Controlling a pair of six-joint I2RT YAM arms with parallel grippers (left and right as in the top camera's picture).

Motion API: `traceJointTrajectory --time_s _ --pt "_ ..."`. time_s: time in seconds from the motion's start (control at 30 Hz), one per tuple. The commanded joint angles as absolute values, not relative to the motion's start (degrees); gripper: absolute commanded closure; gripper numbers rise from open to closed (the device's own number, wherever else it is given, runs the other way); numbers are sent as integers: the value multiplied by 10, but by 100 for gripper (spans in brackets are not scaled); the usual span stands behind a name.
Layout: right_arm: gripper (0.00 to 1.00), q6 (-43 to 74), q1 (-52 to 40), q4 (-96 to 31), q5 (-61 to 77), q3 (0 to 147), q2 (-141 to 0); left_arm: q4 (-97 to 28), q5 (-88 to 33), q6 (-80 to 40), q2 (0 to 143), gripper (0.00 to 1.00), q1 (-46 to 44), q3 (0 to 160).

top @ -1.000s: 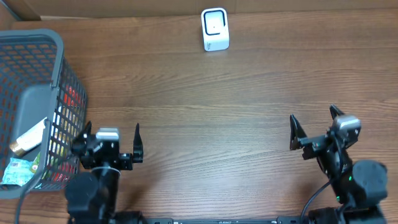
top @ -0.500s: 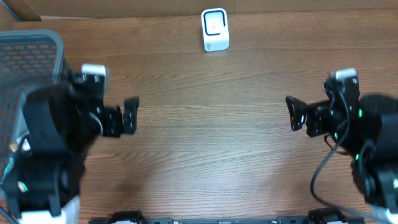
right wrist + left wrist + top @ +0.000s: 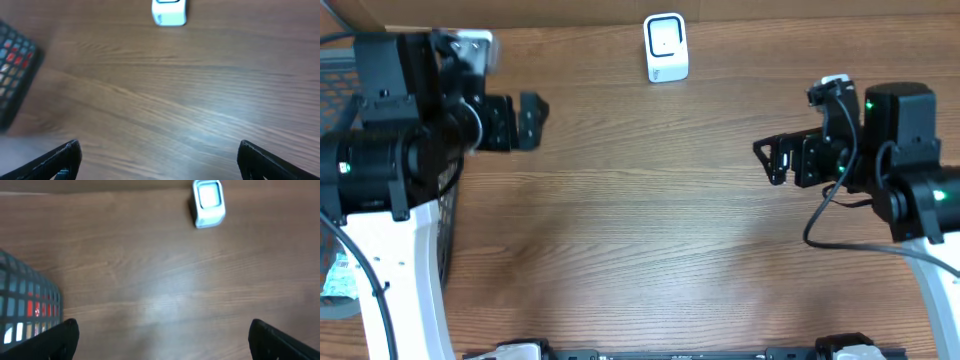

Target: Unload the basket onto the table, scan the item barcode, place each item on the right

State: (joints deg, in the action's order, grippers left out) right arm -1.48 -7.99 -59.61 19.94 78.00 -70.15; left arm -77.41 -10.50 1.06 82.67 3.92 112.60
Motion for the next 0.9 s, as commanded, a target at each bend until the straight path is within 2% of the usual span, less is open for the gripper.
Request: traceJointTrajectory --time_s 0.0,0.27,0.4,0.57,0.87 --pt "0 -13 -84 -595 233 796 -713 -767 -83 -63 815 1 93 1173" --pt "0 -13 -84 -608 232 795 -742 -795 -87 -201 822 0 359 1168" --pt "0 -13 -84 -610 232 795 -754 -785 -106 -208 824 0 456 1119" --pt "0 -13 -84 -611 232 795 -766 -752 -105 -193 824 0 489 1021" --pt "0 -13 -84 -613 230 795 -767 -579 -103 -128 824 1 489 813"
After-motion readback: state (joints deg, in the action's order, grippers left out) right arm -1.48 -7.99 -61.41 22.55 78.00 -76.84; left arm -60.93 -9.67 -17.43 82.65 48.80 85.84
